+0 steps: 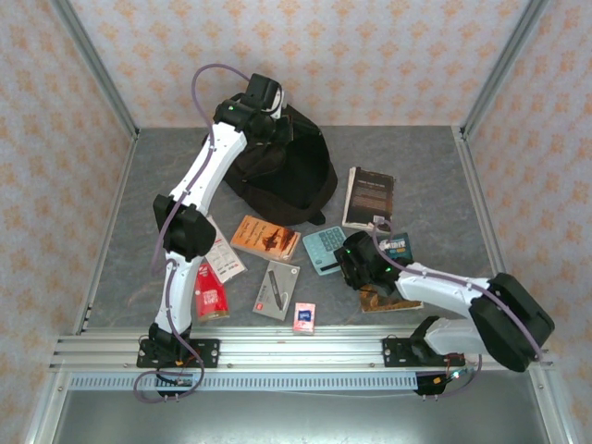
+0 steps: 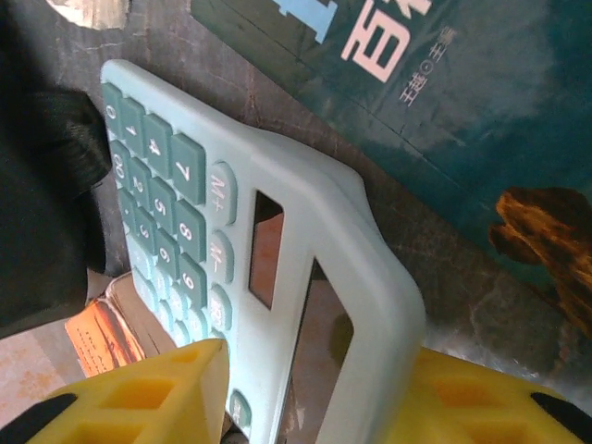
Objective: Pack books, pencil case, and school supplies into a backpack
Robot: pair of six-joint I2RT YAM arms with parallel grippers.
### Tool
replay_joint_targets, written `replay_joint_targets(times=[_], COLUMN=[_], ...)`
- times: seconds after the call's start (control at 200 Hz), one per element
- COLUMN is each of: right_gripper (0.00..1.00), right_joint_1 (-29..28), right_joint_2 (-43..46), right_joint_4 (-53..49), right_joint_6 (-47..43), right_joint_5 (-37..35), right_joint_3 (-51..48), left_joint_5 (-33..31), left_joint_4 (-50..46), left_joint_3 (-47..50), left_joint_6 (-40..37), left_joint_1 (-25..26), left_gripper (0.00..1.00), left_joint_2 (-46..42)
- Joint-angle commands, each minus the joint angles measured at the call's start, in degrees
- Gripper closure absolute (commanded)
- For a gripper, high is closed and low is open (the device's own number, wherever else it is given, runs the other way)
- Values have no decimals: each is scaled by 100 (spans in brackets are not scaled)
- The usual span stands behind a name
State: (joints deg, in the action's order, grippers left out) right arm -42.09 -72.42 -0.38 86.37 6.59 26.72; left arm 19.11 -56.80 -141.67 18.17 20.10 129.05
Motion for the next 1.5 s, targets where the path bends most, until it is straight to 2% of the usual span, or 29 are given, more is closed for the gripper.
replay_joint_targets(times=[0.0,0.16,0.31,0.565,0.731,0.876,1.016,1.116,1.226,1.371,1.491], right_gripper=[62,84,99,100,100,100,100,100,100,100,99], right_joint_1=[-37,-37,-37,5,289,579,917,1273,1426,1597,1607], right_joint_2=[-270,-418,130,1485,1387,365,-861,-1897,-3093,-4824,-6009], right_joint_4=[497,530,-212,-2772,-3070,-3281,-3444,-3418,-3706,-4728,-4844], right_joint_6=[-29,-57,-280,-1816,-2850,-3641,-4011,-4114,-4550,-4943,-5018], right_joint_5=[-154,-212,-402,-1199,-874,-254,77,805,1243,1795,2592], right_joint_3=[-27,-48,56,1484,2566,3819,4987,5837,7250,9670,11227], left_joint_5=[110,75,83,114,66,58,163,246,343,537,868], left_joint_4=[243,264,283,300,291,254,13,-7,19,-16,78], left_joint_3=[-79,-28,-1,64,22,-53,-328,-237,-20,43,56], left_joint_6=[80,63,58,37,11,51,118,232,361,725,1149], left_joint_1=[-41,-50,-50,-50,-46,-46,-32,-8,37,56,69], left_gripper=[100,100,100,100,100,100,100,100,100,100,100], left_joint_2=[-55,-141,-196,-375,-534,-673,-708,-895,-1173,-1437,-1532])
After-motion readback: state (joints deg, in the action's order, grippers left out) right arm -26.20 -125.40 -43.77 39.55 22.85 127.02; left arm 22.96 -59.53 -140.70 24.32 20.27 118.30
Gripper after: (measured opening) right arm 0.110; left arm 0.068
